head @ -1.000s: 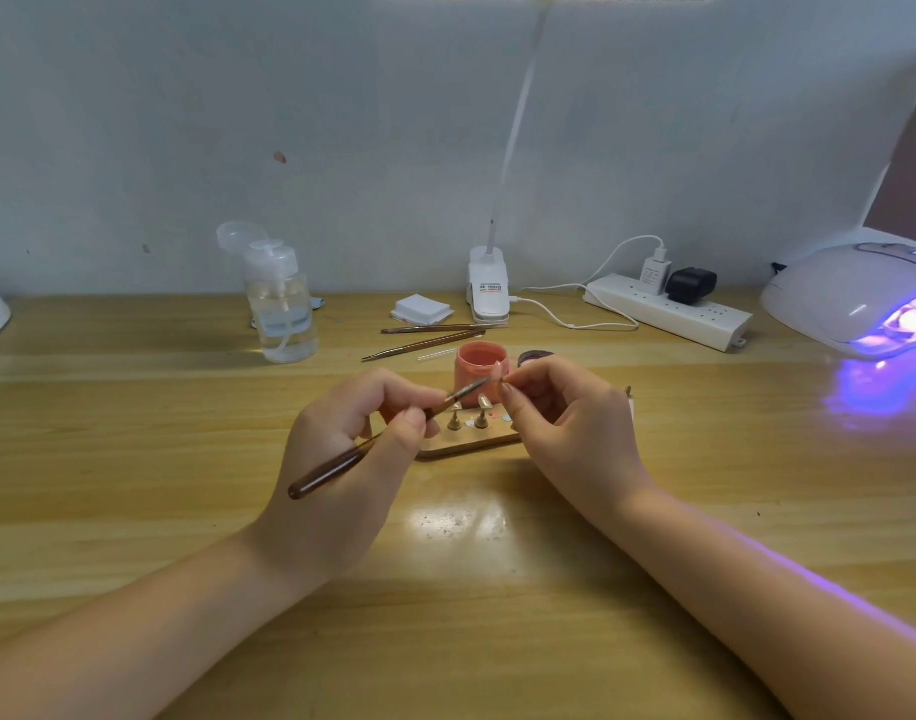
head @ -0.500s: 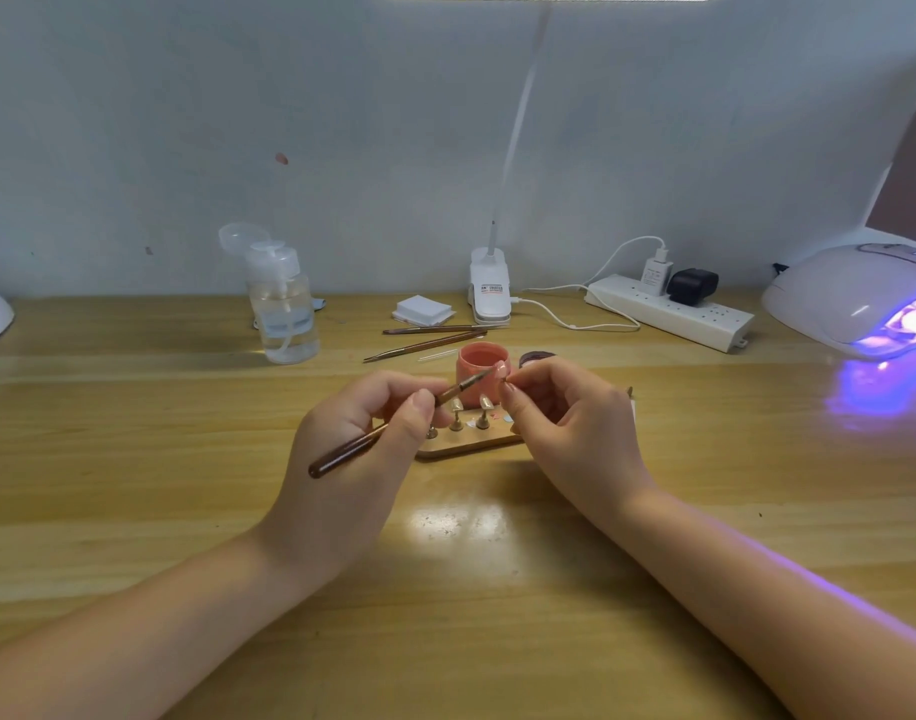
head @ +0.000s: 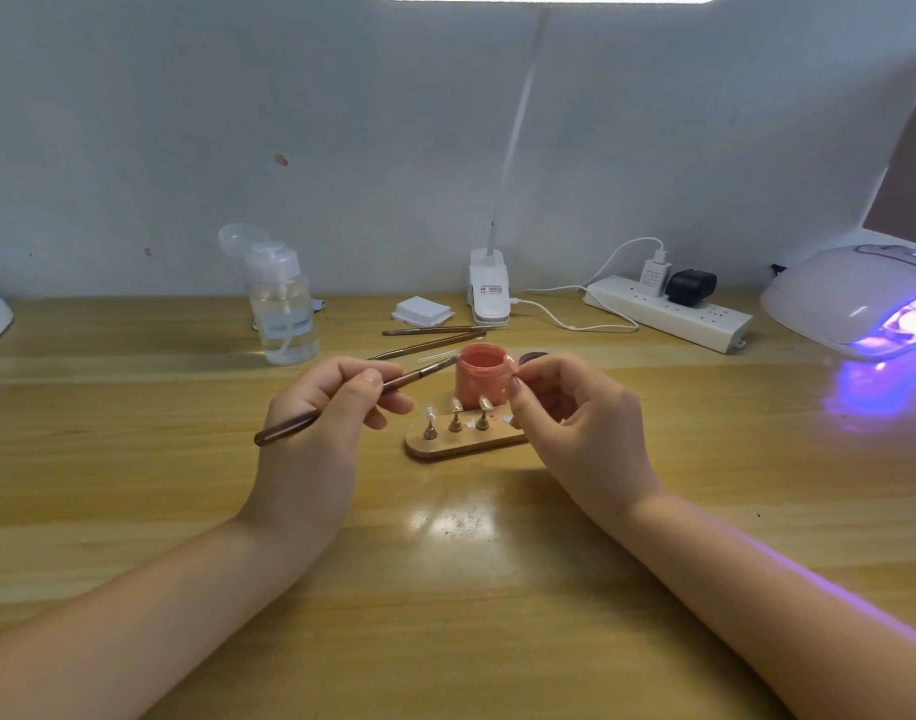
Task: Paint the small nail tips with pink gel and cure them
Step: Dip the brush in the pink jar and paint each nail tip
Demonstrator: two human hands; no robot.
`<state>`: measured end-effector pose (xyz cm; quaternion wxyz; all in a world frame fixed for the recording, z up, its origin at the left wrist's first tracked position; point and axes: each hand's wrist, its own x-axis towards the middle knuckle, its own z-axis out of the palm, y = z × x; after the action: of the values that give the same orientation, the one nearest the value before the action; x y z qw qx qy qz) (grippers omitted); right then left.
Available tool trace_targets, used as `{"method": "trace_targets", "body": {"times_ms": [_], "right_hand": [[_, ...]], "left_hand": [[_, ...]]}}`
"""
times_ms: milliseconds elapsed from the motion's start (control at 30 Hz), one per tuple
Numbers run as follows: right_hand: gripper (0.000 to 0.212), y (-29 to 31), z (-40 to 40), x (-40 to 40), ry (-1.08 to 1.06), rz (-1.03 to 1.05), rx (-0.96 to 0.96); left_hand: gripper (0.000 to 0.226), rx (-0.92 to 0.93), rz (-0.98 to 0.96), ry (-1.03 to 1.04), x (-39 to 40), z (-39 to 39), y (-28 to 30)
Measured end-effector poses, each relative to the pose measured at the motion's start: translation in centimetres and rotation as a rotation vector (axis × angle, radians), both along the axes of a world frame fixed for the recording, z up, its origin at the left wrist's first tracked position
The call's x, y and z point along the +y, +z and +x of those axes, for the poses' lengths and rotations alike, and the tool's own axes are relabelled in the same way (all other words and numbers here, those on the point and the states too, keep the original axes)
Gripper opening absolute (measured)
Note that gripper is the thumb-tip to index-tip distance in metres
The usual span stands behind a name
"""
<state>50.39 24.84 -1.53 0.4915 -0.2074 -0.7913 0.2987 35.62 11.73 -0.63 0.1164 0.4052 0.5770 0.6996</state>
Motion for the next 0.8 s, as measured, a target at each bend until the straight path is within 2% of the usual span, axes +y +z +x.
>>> {"method": "trace_targets", "body": {"times_ms": [133, 300, 500, 633, 800], "right_hand": [[0.002, 0.0, 0.1, 0.2, -0.026, -0.05, -0.017], [0.009, -0.1, -0.1, 0.4, -0.072, -0.08, -0.123], [0.011, -0.5, -0.1, 1.1, -0.185, -0.027, -0.296], [0.013, -0.8, -0.2, 1.4, -0.263, -0.013, -0.414], [0.022, -0.6, -0.4, 1.7, -0.284, 0.023, -0.574]], "left_hand": [[0.022, -0.027, -0.05, 0.033, 0.4, -0.4, -0.4], [0.015, 0.012, -0.13, 0.041, 0.7, -0.5, -1.1], [0.015, 0.161, -0.183, 0.021, 0.4, -0.6, -1.6], [0.013, 0.304, -0.285, 0.062, 0.3, -1.0, -2.0], [0.013, 0.368, -0.333, 0.053, 0.3, -0.9, -2.3]]}}
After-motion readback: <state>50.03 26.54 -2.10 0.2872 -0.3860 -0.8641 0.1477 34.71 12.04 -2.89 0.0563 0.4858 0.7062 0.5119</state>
